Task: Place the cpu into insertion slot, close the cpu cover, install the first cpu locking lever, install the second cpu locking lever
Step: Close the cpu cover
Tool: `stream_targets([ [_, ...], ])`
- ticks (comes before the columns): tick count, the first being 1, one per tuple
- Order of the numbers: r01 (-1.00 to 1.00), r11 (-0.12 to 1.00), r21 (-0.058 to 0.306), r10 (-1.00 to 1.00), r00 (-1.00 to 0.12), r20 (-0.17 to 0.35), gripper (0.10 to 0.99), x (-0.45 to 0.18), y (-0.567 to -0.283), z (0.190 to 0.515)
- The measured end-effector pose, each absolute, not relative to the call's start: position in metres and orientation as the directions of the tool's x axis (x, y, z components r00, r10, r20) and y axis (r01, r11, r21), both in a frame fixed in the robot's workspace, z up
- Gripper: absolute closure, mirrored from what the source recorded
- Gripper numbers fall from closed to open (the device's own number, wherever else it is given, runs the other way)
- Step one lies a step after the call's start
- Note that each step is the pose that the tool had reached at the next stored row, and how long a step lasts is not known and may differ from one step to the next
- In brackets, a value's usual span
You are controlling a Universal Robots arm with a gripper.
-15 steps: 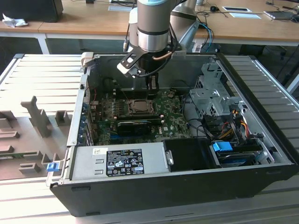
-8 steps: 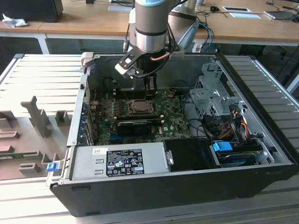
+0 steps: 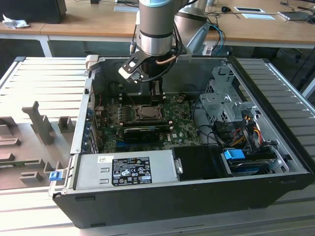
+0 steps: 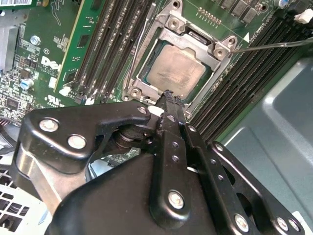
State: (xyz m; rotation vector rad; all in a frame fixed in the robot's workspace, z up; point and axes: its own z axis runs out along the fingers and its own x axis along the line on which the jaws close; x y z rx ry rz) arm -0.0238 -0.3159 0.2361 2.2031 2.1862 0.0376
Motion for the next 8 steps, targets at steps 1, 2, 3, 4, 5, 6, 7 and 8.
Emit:
stream_targets([
  [1, 0.999, -0.007, 0.044, 1.000, 0.008, -0.009, 0.980, -0.0242, -0.3160, 0.2362],
  [2, 0.999, -0.007, 0.044, 1.000, 0.008, -0.009, 0.980, -0.0245, -0.3160, 0.2361],
  [3, 0.999, -0.007, 0.044, 1.000, 0.008, -0.009, 0.980, -0.0251, -0.3159, 0.2361],
  [4, 0.999, -0.007, 0.044, 1.000, 0.008, -0.009, 0.980, -0.0256, -0.3160, 0.2362],
  [5, 0.999, -0.007, 0.044, 1.000, 0.008, -0.009, 0.980, -0.0261, -0.3160, 0.2361],
  [6, 0.999, -0.008, 0.044, 1.000, 0.008, -0.009, 0.980, -0.0272, -0.3160, 0.2361],
  [7, 0.999, -0.008, 0.044, 1.000, 0.008, -0.009, 0.980, -0.0281, -0.3160, 0.2361],
  [8, 0.999, -0.008, 0.044, 1.000, 0.008, -0.009, 0.980, -0.0285, -0.3160, 0.2362],
])
